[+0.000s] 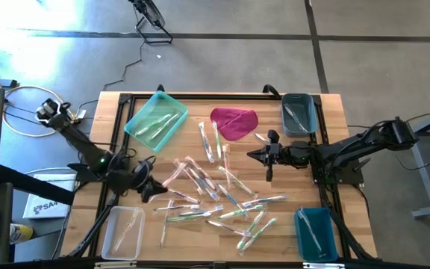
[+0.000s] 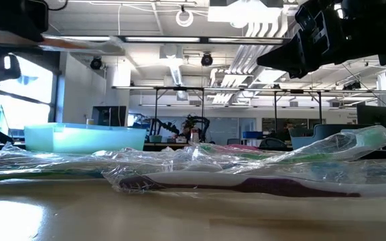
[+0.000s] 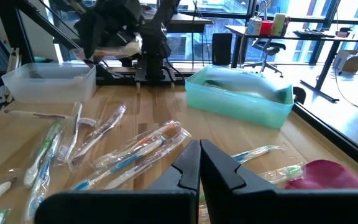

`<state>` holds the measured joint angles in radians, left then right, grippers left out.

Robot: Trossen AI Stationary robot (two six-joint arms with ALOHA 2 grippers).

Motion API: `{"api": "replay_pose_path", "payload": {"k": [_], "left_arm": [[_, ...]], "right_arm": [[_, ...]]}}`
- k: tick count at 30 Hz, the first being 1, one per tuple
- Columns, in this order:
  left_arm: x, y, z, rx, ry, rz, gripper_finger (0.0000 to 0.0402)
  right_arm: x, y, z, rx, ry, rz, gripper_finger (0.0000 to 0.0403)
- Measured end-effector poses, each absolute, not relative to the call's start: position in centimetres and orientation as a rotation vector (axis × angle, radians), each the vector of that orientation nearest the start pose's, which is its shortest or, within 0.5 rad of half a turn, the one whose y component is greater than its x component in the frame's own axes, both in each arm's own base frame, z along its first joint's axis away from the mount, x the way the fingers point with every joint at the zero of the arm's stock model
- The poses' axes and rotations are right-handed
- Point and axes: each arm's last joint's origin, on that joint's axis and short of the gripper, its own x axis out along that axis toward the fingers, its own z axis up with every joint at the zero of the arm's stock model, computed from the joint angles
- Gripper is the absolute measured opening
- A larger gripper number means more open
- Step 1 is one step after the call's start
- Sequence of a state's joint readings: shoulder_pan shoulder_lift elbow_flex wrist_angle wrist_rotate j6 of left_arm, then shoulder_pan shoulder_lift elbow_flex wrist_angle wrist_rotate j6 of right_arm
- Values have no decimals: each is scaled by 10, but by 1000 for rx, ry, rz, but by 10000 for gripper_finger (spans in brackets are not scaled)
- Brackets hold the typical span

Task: Pick & Place Toothbrushes
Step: Put the orange toothbrush to the transparent bin

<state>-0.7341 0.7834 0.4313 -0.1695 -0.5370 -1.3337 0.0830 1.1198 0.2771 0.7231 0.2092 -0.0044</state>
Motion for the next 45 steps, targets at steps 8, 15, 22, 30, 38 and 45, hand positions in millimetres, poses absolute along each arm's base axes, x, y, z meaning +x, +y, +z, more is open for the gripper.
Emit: {"api": "replay_pose_path", "payload": {"k": [8,15,22,30,38,45], "left_arm": [[112,-125,212,-1043,458,105,47],[118,-154,232,-955,552,180,46],[113,-183,245,-829,761,420,45],[90,-213,221,-841,776,555,48],[68,-229,211,-985,769,567,49],[69,-243,217,-964,787,534,46]], "right_arm": [[208,11,188,-9,104,-127,2],[208,11,190,-7,85,-127,2],[208,11,191,-17,75,-125,2],[208,11,192,-32,66,-122,2],[209,11,193,-56,55,-122,2],[209,8,194,-66,43,-138,2]]}}
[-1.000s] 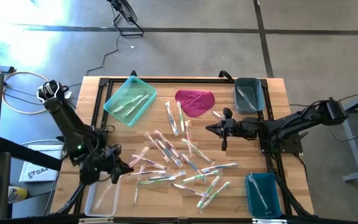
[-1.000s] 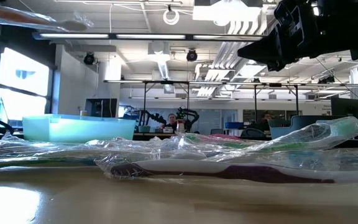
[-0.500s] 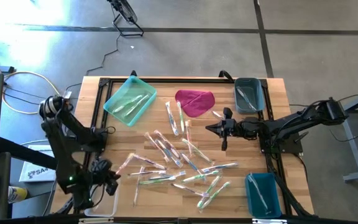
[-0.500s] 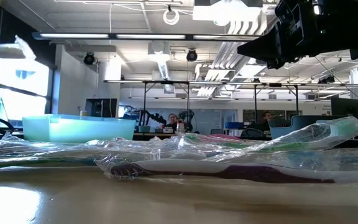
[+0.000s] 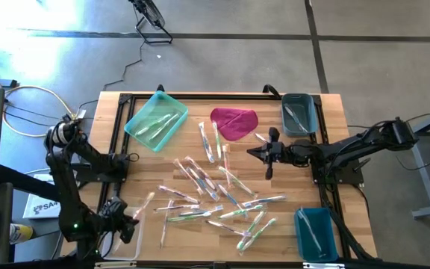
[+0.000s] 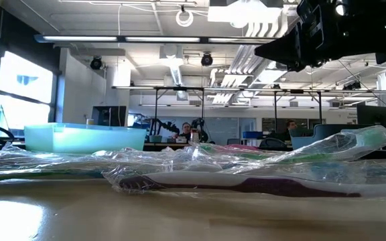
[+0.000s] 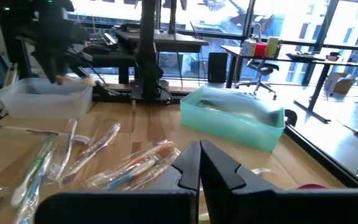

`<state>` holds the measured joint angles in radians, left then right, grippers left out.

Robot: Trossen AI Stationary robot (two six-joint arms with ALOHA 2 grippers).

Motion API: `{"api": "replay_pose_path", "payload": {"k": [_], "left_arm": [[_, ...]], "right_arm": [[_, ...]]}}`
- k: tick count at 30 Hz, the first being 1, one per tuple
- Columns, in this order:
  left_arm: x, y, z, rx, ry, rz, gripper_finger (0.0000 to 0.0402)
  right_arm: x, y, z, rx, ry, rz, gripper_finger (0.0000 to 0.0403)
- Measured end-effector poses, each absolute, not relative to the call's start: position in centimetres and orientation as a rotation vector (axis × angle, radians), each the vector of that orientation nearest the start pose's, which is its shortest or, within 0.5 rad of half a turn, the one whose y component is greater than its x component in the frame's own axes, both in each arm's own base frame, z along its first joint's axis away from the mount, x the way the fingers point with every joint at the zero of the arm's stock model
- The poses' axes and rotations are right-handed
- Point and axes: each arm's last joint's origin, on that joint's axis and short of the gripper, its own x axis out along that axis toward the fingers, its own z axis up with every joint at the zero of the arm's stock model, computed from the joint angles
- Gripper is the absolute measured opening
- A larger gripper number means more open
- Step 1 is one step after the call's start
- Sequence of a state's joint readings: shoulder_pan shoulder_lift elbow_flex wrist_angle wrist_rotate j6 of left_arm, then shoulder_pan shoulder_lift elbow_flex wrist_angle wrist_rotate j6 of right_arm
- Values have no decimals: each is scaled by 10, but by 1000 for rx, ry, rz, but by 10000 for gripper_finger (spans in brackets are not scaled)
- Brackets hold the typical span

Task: Pick & Place Toothbrushes
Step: Put the orange toothbrush to the transparent bin

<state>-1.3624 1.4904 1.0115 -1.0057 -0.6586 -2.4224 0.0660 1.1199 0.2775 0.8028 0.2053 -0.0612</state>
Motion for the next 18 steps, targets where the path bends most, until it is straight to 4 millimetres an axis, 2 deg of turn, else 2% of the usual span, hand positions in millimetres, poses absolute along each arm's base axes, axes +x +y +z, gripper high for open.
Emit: {"api": "replay_pose_path", "payload": {"k": [8,18], "left_arm": [[71,-263,207,-810,827,601,45],[69,-267,204,-724,912,663,51]], "right_arm": [[209,5,194,-62,48,-130,2],[209,6,194,-54,47,-112,2]]}}
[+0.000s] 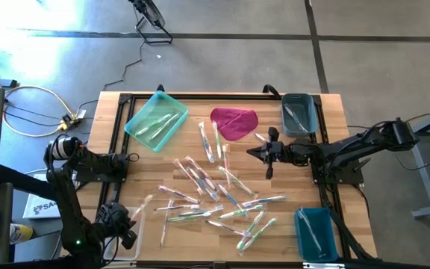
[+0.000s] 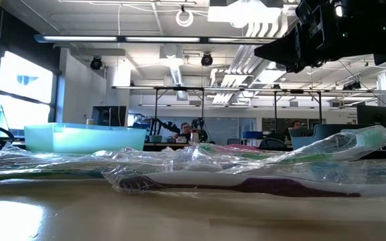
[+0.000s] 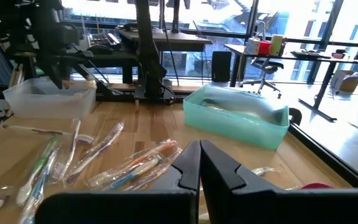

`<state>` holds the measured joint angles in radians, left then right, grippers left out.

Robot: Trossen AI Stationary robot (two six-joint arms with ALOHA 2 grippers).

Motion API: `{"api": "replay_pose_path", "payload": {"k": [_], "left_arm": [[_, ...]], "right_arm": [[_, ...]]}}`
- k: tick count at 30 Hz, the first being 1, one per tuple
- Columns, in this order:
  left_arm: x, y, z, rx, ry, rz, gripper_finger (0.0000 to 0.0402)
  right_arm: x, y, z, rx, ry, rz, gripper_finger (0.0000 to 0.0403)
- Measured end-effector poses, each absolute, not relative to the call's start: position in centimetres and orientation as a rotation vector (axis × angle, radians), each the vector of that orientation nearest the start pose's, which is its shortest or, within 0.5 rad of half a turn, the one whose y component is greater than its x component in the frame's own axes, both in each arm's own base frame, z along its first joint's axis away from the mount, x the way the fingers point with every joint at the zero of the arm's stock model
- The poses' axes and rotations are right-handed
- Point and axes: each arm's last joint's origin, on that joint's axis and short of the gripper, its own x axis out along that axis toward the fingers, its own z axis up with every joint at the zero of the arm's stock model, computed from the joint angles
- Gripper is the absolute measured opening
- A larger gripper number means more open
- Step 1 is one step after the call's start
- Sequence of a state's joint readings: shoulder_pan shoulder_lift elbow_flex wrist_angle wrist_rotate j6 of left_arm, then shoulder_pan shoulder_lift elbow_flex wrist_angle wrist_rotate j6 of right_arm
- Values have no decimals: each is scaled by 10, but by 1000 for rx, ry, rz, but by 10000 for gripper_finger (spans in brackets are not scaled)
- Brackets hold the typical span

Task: Pick & Place Toothbrushes
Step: Put the orange toothbrush to the transparent bin

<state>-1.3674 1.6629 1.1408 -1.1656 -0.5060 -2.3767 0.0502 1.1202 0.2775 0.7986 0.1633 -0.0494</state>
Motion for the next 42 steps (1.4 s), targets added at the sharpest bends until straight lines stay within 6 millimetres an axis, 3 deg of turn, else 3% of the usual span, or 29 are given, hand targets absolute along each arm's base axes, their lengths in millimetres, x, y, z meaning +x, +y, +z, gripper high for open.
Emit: {"api": "replay_pose_path", "payload": {"k": [6,20,33,42], "left_arm": [[69,-268,203,-716,922,655,49],[69,-269,203,-692,953,641,88],[66,-262,203,-602,988,688,90],[68,-258,226,-530,863,687,90]], "right_arm": [[209,7,194,-49,45,-68,2],[209,7,193,-31,55,-69,2],[209,7,193,-31,55,-69,2],[209,7,193,-27,55,-69,2]]}}
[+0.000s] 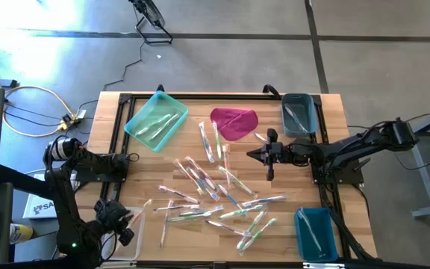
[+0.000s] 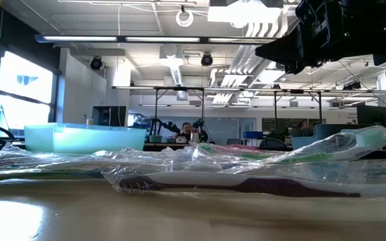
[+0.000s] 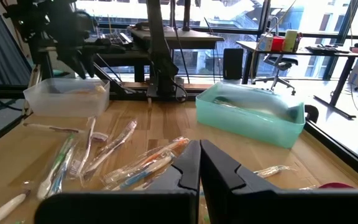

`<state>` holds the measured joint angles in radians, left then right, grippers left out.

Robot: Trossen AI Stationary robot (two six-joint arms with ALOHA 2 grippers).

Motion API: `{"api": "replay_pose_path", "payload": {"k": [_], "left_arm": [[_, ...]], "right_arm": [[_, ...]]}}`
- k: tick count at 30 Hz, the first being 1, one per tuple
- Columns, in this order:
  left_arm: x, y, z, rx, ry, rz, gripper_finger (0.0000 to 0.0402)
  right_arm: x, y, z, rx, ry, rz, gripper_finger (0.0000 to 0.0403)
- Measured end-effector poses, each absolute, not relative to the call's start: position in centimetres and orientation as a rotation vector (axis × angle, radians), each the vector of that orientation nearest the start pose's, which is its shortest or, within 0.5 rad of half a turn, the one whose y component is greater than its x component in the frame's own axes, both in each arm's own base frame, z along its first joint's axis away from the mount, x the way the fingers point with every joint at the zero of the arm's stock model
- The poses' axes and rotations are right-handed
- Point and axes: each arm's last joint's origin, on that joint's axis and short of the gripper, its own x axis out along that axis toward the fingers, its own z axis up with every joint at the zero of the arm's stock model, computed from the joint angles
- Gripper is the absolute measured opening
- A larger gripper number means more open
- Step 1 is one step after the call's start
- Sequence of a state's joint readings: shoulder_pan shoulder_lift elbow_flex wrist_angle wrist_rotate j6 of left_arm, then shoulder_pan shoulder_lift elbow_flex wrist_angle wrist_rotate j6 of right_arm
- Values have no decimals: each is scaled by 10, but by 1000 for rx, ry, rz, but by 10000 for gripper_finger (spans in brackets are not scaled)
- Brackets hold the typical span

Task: Pick & Place Toothbrushes
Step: Put the orange toothbrush to the transparent bin

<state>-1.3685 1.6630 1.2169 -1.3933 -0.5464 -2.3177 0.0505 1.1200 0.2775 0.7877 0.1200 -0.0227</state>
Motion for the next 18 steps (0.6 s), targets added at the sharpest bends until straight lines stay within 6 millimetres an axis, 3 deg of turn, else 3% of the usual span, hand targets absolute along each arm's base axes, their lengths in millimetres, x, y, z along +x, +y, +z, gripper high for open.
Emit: {"api": "replay_pose_path", "payload": {"k": [5,12,18], "left_arm": [[68,-256,234,-501,843,703,74],[69,-255,236,-500,794,686,11],[92,-261,234,-538,806,631,2]], "right_arm": [[209,7,193,-27,55,-69,2],[209,7,193,-27,55,-69,2],[209,7,193,-27,55,-69,2]]}}
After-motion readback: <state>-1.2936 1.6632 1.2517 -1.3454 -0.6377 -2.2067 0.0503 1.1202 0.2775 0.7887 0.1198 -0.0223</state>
